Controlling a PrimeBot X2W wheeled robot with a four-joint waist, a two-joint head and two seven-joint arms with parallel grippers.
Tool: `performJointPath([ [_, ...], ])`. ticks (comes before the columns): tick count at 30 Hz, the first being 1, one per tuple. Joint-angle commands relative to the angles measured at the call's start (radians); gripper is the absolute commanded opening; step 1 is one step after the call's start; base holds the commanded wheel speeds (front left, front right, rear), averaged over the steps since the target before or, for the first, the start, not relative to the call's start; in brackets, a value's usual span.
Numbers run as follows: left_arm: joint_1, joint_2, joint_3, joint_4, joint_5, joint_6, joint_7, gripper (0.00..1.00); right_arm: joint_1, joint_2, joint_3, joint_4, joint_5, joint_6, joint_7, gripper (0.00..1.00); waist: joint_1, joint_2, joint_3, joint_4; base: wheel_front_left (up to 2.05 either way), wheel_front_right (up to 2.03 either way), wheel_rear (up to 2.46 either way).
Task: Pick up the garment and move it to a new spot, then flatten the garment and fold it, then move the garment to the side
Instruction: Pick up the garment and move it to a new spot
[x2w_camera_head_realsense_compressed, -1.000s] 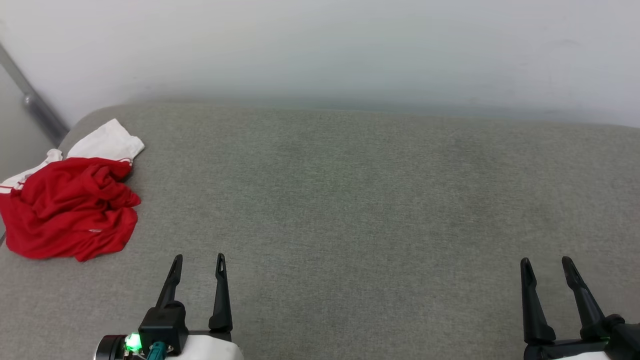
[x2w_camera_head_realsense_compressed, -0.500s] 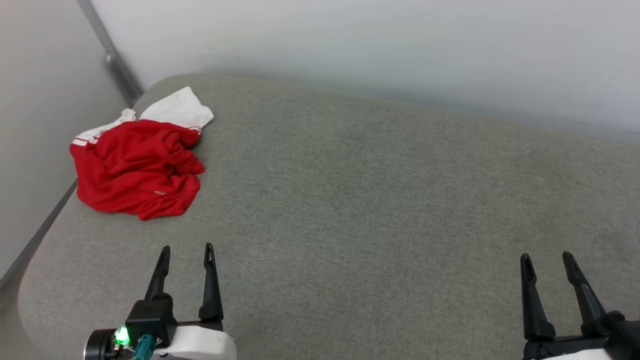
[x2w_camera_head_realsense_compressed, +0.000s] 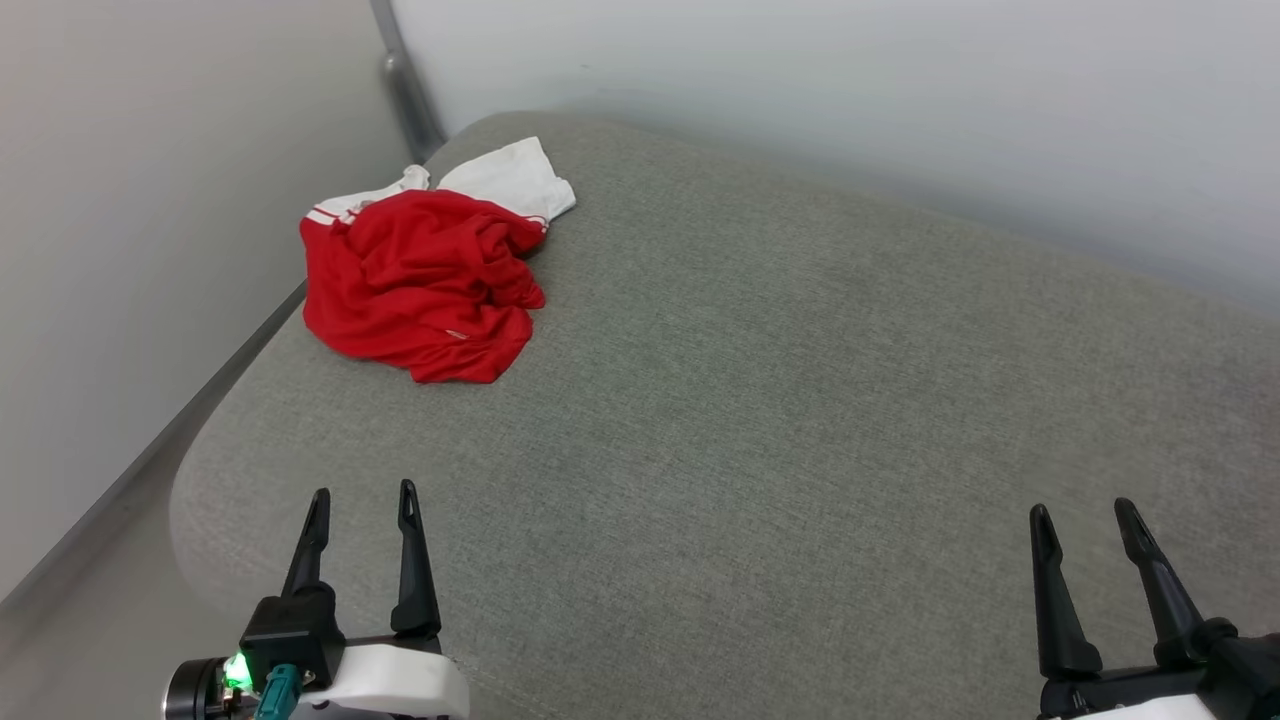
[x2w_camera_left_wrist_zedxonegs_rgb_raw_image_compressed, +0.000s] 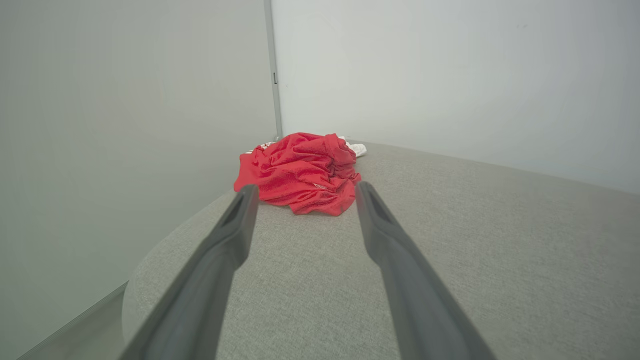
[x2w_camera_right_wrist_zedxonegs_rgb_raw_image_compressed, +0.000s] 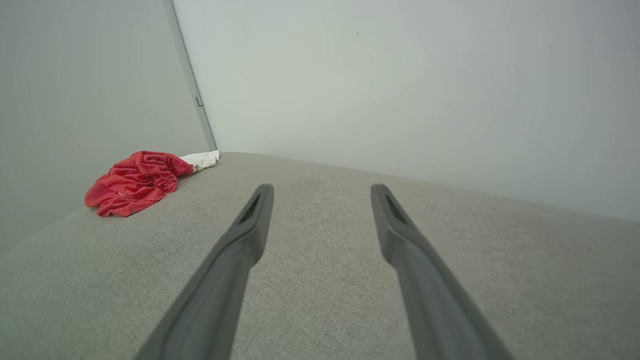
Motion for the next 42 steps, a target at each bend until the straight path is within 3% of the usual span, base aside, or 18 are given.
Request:
performJointPath([
  [1,-0.006,-0.001,0.0,0.0,-0.004,0.004,-0.003,1.0,-0.009,0.001,0.0,-0.003,-0.008,-0.001,-0.002,1.0,0.0,0.0,0.0,0.018,0.0,0.0,0.0],
  [11,-0.012,-0.001,0.021,-0.01,-0.005,0.001,-0.003,1.0,-0.009,0.001,0.006,0.002,-0.012,-0.001,-0.002,1.0,0.0,0.0,0.001,0.03,0.0,0.0,0.0],
  [18,-0.128,0.034,0.081,0.02,-0.011,-0.095,-0.003,1.0,-0.032,0.001,0.011,-0.004,-0.027,-0.001,-0.002,1.0,0.0,0.0,0.036,0.006,0.0,0.0,0.0],
  [25,-0.382,0.118,0.189,0.086,-0.036,-0.17,-0.003,1.0,-0.093,0.001,-0.003,-0.033,-0.08,-0.001,-0.002,1.0,0.0,0.0,0.149,-0.05,0.0,0.0,0.0],
  [35,-0.726,0.273,0.253,0.228,-0.051,-0.209,0.002,1.0,-0.172,0.001,-0.02,-0.103,-0.135,-0.001,-0.002,1.0,0.0,0.0,0.326,-0.143,0.0,0.0,0.0],
  [42,-0.919,0.401,0.239,0.383,-0.101,-0.234,0.164,1.0,-0.22,0.001,-0.033,-0.176,-0.156,-0.001,-0.002,1.0,0.0,0.0,0.428,-0.181,0.0,0.0,0.0],
])
